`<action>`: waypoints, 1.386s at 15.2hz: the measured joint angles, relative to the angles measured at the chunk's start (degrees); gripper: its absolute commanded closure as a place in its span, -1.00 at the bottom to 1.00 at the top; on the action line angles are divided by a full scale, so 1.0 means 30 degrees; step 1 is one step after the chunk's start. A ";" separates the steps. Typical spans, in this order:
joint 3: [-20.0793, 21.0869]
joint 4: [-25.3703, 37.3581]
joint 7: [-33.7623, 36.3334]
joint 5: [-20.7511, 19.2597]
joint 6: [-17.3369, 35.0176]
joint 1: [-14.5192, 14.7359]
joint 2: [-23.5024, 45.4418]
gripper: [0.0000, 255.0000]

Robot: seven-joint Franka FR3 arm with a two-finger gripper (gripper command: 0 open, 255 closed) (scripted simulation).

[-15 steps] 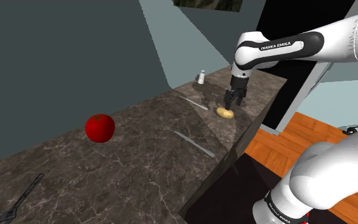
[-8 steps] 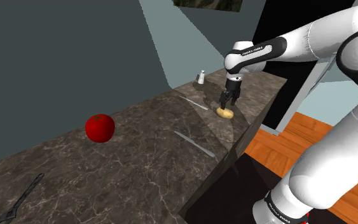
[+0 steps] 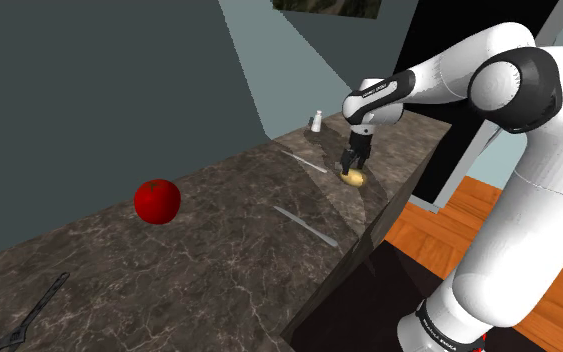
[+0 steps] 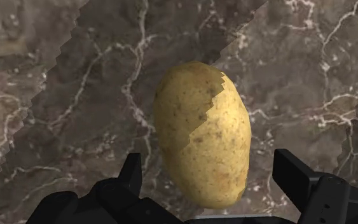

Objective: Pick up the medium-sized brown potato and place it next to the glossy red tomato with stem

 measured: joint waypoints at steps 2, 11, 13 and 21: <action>0.0023 -0.0337 -0.0095 0.0124 0.0520 -0.0018 0.0205 -1.00; 0.0073 -0.0622 -0.0231 0.0337 0.1148 -0.0047 0.0575 -1.00; 0.0070 -0.0610 -0.0231 0.0335 0.1152 -0.0049 0.0565 1.00; 0.0065 -0.0616 -0.0239 0.0333 0.1152 -0.0055 0.0569 1.00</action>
